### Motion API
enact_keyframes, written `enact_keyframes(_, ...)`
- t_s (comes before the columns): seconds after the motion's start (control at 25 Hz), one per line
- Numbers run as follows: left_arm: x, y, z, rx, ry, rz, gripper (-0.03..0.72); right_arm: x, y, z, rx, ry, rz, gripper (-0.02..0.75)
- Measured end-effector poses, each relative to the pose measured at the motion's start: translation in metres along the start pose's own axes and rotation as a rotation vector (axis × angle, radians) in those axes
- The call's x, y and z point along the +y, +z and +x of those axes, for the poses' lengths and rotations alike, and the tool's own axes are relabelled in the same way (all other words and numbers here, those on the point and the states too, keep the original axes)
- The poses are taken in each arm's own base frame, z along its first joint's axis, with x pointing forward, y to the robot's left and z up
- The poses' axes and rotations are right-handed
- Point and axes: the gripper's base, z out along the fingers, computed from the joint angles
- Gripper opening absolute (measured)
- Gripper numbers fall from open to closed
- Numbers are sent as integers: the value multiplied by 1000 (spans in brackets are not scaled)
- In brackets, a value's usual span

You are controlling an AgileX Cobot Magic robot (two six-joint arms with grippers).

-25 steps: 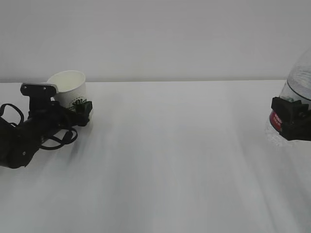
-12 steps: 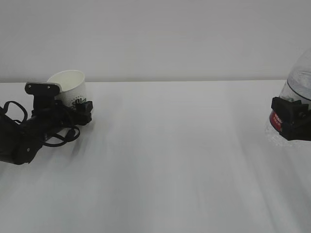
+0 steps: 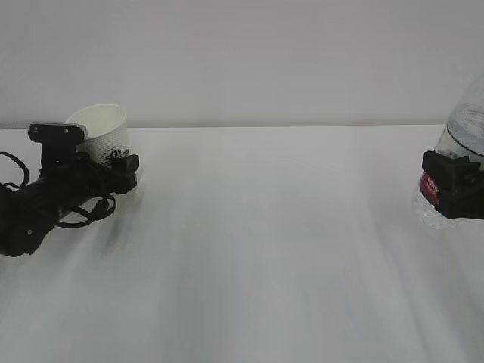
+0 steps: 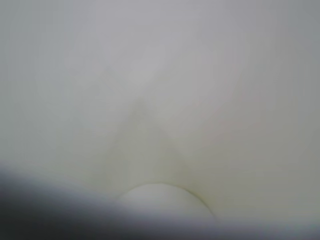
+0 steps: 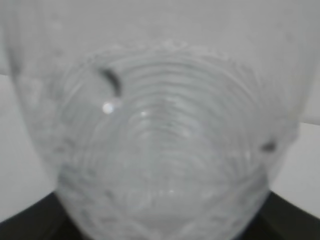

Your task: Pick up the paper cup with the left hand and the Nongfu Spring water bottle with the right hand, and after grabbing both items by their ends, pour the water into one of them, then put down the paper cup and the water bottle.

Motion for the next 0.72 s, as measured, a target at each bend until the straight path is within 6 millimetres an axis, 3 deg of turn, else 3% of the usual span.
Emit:
enact_keyframes(0.36,-6,-25,-16,-18,27,39,561,0,0,0,0,0,0,478)
enact_keyframes(0.72,-9,-64,-28,-21,30,42,559,0,0,0,0,0,0,477)
